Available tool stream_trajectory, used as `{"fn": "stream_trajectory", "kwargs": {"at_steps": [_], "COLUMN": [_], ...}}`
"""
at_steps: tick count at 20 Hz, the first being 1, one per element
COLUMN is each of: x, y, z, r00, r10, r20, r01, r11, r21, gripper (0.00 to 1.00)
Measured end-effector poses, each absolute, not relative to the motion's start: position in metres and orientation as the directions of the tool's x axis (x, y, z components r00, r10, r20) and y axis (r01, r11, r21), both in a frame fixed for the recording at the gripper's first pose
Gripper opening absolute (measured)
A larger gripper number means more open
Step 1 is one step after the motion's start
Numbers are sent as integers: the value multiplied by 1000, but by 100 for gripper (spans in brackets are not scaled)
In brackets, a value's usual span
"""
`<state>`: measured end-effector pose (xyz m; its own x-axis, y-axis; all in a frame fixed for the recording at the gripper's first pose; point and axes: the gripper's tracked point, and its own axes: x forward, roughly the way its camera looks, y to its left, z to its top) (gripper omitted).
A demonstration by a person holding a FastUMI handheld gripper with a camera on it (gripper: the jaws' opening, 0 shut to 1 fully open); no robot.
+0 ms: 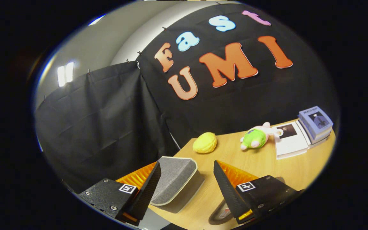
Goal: Open the storage box then place both shoes into the box .Put the left shoe in first, then the right shoe, with the right side of both shoes facing outward in a uniform manner.
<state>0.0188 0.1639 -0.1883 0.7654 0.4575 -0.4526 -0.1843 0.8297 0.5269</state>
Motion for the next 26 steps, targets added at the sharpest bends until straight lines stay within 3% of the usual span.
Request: {"fn": "stream_trajectory", "kwargs": {"at_steps": [7,14,20,26], "x": [13,12,20,22], "y": [208,258,277,293], "z": [-240,-288,-323,-322], "r00": [631,503,491,517], "r10": [567,688,703,757], "r20": [-530,-523,-515,-400], "r01": [-124,-63,-20,-1], "r11": [748,633,600,468], "r21": [653,772,800,884], "gripper": [99,97,96,95]}}
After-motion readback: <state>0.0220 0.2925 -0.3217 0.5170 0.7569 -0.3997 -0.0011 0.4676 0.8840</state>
